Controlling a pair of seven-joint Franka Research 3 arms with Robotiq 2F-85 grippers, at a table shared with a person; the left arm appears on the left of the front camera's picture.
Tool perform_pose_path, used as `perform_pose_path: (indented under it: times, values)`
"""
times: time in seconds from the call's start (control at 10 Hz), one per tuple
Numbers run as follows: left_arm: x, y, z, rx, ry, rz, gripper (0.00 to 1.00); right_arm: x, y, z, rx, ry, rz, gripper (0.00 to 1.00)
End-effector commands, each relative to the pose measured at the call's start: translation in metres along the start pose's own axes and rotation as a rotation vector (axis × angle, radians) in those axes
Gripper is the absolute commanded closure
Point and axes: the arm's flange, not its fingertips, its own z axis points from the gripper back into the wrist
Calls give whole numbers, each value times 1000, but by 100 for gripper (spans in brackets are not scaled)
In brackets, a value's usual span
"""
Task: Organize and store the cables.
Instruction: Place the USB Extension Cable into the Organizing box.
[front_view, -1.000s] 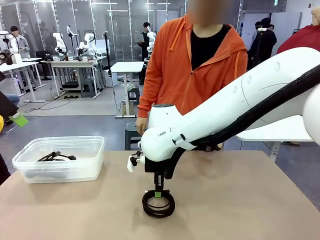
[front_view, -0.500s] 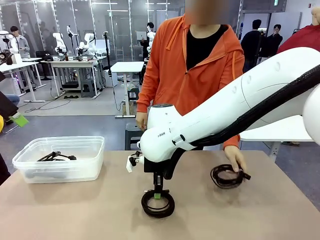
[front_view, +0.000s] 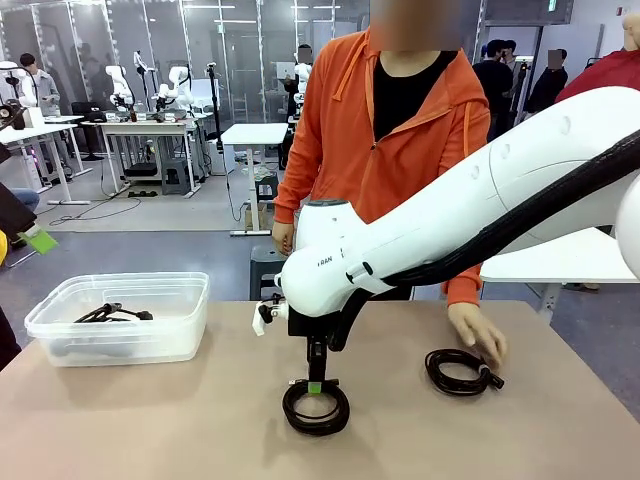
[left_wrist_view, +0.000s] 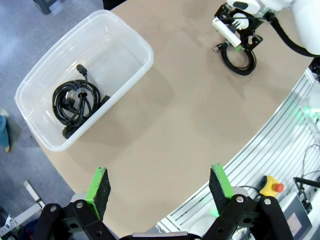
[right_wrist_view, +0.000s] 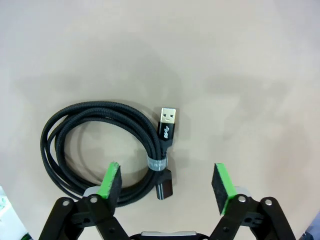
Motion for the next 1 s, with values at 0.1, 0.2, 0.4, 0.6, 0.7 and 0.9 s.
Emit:
perform_pose_path:
  times: [0.1,0.2,0.4,0.6,0.7,0.9]
  values:
    - [1,-1,1,16,-3,14,0,-5,3,8,9,-8,-31,0]
    - [1,-1,1,16,-3,14,0,-7,3,16,1,-19,-38,0]
    - [1,-1,1,16,-3,14,0,-15,3,32,-10,-40,-50,0]
    - [0,0,0,0,0,0,0,-32,6,55,4,-60,-64,0]
    - [-7,-4,12,64,28,-11,0,-45,10,72,-1,-75,-73,0]
    - [16,-10,-4,70,93,-90,0,-82,24,105,-28,-112,-113,0]
